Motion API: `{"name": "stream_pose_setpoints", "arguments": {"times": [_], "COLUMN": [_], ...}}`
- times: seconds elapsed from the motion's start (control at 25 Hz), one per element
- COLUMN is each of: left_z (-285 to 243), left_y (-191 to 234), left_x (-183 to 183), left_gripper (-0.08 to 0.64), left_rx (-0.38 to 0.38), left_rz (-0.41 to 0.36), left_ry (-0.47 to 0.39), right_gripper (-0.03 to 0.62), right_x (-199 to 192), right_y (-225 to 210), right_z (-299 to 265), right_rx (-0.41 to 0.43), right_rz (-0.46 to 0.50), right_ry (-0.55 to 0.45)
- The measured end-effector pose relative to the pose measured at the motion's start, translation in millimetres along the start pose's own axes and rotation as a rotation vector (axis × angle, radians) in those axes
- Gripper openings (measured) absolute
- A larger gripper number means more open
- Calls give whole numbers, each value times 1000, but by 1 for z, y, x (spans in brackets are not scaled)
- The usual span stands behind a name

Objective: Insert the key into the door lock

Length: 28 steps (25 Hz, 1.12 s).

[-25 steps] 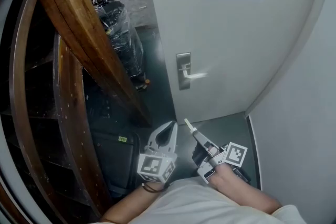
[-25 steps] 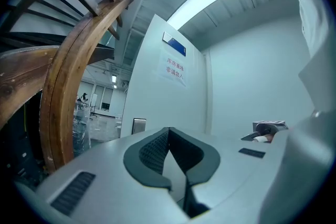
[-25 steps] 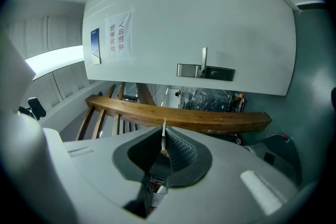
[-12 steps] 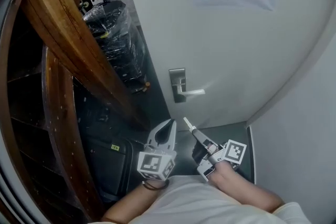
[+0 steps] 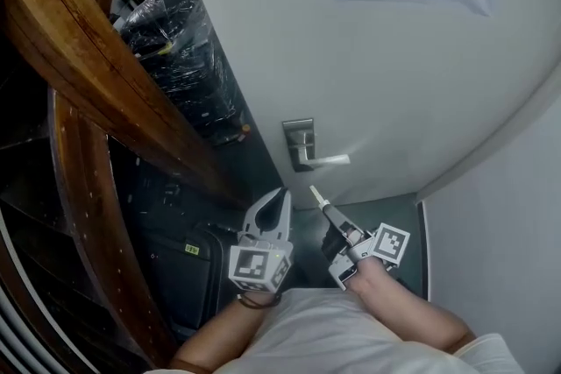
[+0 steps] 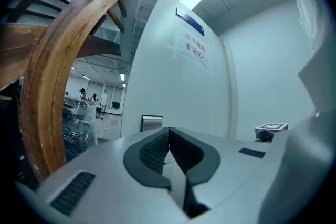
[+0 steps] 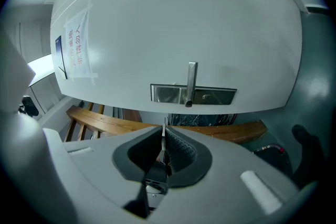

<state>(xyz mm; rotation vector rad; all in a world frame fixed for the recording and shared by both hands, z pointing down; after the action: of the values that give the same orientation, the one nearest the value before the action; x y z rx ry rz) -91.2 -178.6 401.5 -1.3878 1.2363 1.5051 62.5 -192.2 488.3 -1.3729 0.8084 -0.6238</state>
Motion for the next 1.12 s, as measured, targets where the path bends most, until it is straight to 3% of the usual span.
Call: {"name": "stream_pose_setpoints", "arguments": {"times": [0.44, 0.56, 0.68, 1.12], "left_z": [-59, -74, -85, -120], "left_y": [76, 96, 113, 135], "left_x": [-40, -57, -70, -86], "left_gripper": [8, 89, 113, 126], "left_rx": [16, 35, 54, 55], "left_rz": [25, 36, 37, 53], "left_ry": [36, 56, 75, 79], "right_gripper": [25, 25, 25, 25], "right_x": [13, 16, 20, 29], "right_y": [-64, -81, -97, -121], "right_z": [-64, -76, -84, -107], "right_rx": [-65, -89, -114, -143], "right_rz": [-34, -50, -49, -46], "right_ry": [-80, -103, -129, -168]}}
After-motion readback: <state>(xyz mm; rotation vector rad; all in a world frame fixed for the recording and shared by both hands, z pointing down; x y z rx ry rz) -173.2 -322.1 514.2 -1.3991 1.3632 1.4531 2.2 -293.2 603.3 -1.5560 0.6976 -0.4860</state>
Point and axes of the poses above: the fingertips, and each gripper's own axes: z backward along the fingers, y to its left, x out of its top, the point moved 5 cm from there along z, backward along the fingers, and after that the axes turned 2 degrees about z, right-handed, at the moved point
